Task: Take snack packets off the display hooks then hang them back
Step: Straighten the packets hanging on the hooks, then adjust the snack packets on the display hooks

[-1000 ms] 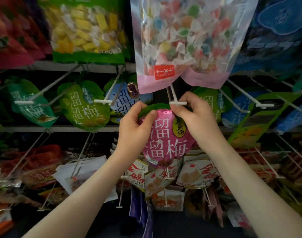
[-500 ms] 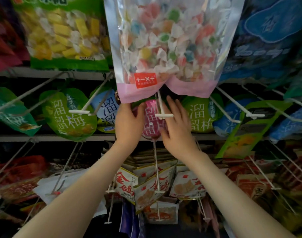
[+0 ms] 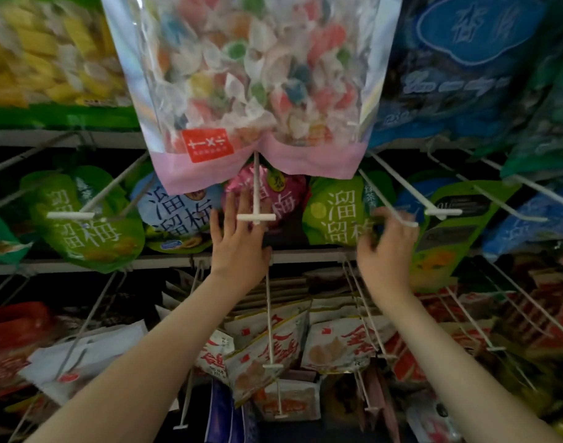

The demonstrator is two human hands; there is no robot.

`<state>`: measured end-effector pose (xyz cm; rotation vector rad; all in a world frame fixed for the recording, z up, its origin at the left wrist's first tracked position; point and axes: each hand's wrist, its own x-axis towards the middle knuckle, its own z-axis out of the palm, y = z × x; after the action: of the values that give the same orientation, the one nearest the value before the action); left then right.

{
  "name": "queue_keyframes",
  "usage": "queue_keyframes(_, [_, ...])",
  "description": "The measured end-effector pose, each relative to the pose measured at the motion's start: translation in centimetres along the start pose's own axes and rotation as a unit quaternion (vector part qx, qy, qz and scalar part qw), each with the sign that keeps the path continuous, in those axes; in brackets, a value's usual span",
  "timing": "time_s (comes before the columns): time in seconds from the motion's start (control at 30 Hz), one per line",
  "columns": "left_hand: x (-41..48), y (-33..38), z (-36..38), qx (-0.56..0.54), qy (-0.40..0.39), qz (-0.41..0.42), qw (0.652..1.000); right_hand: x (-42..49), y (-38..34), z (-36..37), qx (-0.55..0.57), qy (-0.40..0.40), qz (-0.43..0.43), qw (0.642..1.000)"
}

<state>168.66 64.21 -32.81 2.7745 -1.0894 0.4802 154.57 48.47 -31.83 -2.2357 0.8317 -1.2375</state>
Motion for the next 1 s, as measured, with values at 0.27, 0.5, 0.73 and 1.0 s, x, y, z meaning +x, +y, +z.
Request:
queue_keyframes(0.27, [-0.8,3.4,0.1,-0.12,0.0,0.023,0.993,3.9,-0.1,-0.7,0.198,-0.117,0.114,0.966])
queue_keyframes(0.5, [-1.7,7.4,-3.0,-0.55,-0.044,-0.038,0.833,3.5,-2.2,-5.5,0.278,-0.162,0.189,0.928])
queue_keyframes(0.73, [-4.5,8.7,-6.4,-0.697,-0.129,-0.133,0.693,1.7,-2.9,-11.7,0.409,-0.229,0.189,0.863])
queue_keyframes(1.0, [-9.5,9.2,-9.4,-0.784,-0.283,-0.123,0.539,-2.0,-3.8,-16.5,0.496,-0.282,0.176,0.802])
